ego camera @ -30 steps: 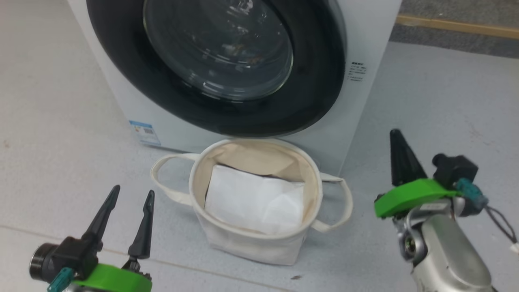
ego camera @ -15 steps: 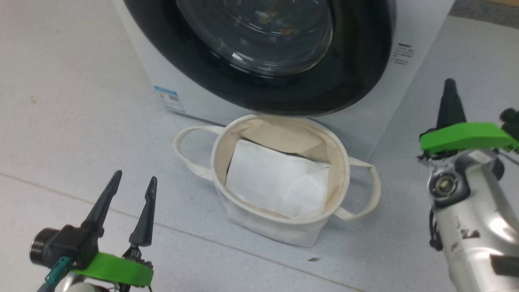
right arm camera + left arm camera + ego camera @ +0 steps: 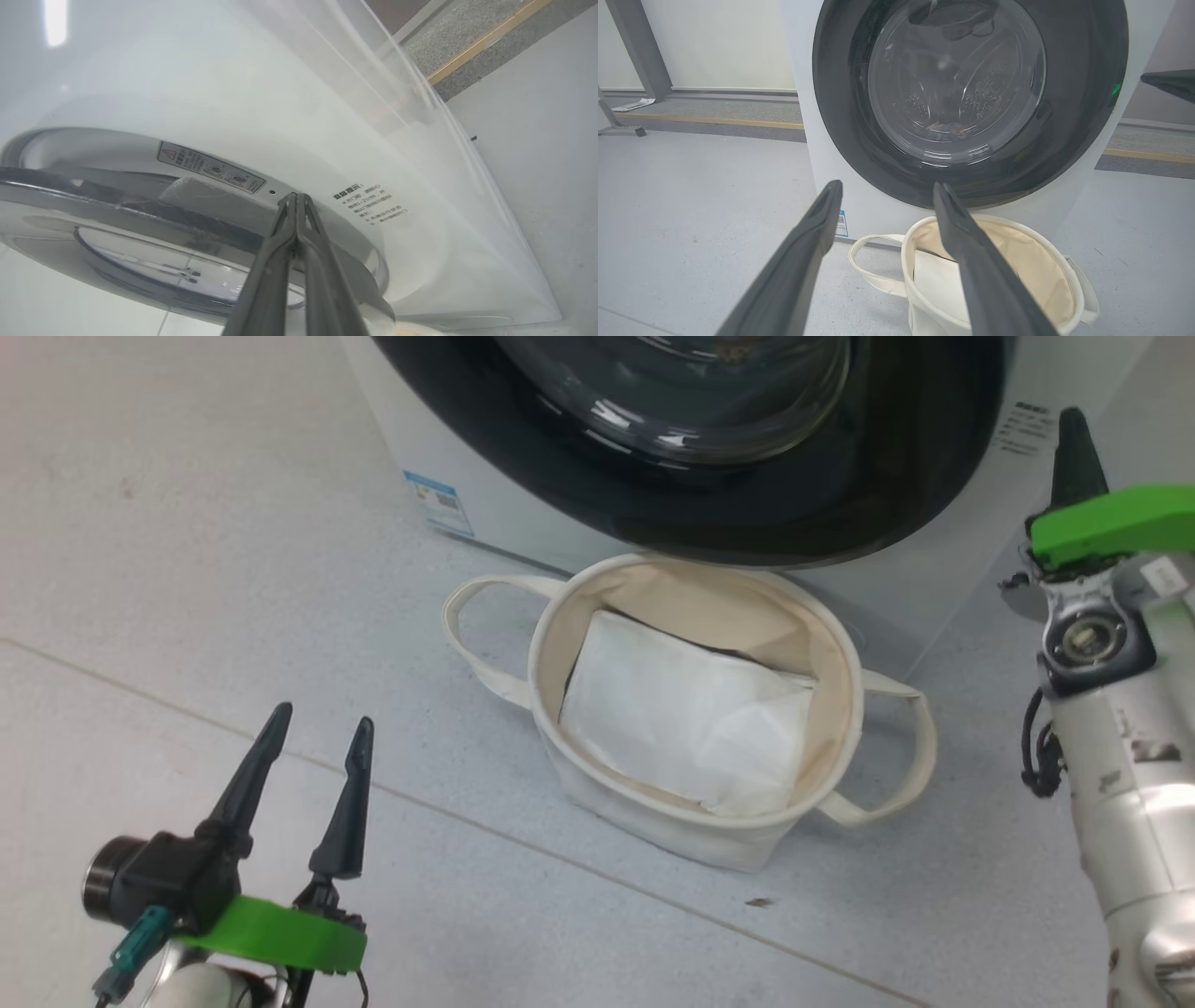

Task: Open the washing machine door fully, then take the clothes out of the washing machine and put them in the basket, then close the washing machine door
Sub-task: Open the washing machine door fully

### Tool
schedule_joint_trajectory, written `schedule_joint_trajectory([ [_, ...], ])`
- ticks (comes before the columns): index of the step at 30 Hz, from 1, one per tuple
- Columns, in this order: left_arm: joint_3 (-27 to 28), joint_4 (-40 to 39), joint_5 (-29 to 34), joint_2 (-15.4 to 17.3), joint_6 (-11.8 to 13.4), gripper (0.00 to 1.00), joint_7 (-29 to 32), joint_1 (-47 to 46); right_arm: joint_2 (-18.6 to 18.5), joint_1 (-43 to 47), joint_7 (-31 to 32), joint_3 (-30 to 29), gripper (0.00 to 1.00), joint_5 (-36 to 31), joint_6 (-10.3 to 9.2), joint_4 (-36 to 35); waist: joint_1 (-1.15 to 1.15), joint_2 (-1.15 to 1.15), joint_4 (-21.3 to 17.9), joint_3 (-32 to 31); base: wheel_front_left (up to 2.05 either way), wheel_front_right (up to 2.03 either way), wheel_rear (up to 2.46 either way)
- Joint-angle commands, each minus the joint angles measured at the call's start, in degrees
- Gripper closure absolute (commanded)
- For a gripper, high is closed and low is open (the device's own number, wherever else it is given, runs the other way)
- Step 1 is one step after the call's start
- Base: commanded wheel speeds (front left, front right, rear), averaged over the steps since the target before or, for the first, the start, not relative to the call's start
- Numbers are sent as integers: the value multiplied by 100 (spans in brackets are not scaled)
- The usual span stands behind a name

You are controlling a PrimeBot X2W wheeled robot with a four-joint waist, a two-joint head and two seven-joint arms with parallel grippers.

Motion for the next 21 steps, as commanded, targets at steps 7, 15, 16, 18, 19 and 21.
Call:
schedule_joint_trajectory([
  [7,253,-110,48,4,-54,0,-69,-245,-69,-561,539,174,100,763,2,87,0,0,174,151,0,0,0],
  [15,292,-67,105,-55,-110,0,-69,-284,-259,-865,782,235,100,1295,2,260,0,0,285,209,0,0,0],
  [16,295,-61,110,-61,-117,0,-69,-285,-282,-907,810,248,100,1338,2,299,0,0,297,213,0,0,0],
  [18,301,-43,117,-71,-130,0,-69,-285,-314,-994,907,280,100,1436,2,381,0,0,317,222,0,0,0],
  [19,304,-34,121,-75,-136,0,-69,-285,-334,-1037,964,313,100,1462,2,435,0,0,325,228,0,0,0],
  [21,309,-21,131,-85,-145,0,-69,-289,-360,-1131,1087,372,100,1527,2,525,0,0,340,242,0,0,0],
])
